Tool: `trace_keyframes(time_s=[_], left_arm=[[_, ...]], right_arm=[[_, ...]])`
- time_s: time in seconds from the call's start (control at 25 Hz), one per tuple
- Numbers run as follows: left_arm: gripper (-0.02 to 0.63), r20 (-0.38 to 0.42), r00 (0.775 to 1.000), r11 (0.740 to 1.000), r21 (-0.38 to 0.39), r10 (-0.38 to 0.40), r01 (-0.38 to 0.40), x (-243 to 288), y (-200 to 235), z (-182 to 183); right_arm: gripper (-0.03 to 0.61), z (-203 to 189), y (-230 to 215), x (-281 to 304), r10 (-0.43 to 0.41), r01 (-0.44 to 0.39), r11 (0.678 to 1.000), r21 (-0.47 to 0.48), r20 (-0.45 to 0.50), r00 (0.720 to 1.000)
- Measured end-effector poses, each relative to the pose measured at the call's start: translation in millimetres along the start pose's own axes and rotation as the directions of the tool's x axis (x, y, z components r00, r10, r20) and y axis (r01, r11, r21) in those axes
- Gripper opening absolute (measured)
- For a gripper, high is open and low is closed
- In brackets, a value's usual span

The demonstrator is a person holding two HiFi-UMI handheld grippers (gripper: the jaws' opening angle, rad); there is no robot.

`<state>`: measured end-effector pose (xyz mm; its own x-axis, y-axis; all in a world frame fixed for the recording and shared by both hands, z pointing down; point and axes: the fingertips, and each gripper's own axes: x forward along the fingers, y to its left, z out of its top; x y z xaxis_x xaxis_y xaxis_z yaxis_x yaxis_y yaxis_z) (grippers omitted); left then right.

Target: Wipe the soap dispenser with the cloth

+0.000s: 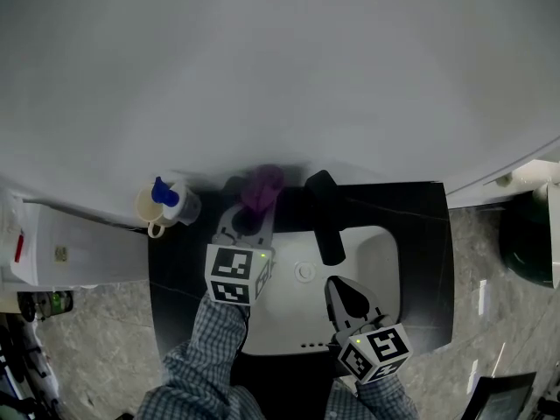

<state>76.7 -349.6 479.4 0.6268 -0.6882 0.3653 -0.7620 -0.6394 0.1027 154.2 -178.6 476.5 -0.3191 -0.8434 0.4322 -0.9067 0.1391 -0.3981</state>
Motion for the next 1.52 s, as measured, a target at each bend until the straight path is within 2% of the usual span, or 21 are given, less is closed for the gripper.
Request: trace_keyframes(time_s=[0.36, 1.0, 1.24, 1.52], left_arm=[[0.057, -0.080, 0.995, 0.998, 0.004, -0.058, 0.059, 10, -16, -27], [0.057, -0.052, 0.999, 1.000, -0.022, -0.005, 0.004, -48, 14, -35], [0.057, -0.041, 0.998, 0.993, -0.101, 0.051, -0.055, -71, 33, -42], [0.057, -0.048, 0.995, 0.988, -0.125, 0.083, -0.089, -109, 40, -48]], right_arm=[[0.018, -5, -1, -4, -0.014, 0.014, 1.000, 0.004, -0.008, 1.000], [0.018, -3, 25, 9, 0.035, -0.036, 0.999, -0.027, -0.016, 0.999], [0.018, -2, 32, 10, 0.044, -0.045, 0.998, -0.041, -0.015, 0.999], [0.018, 6, 46, 8, 0.047, -0.046, 0.997, -0.062, 0.011, 0.999]])
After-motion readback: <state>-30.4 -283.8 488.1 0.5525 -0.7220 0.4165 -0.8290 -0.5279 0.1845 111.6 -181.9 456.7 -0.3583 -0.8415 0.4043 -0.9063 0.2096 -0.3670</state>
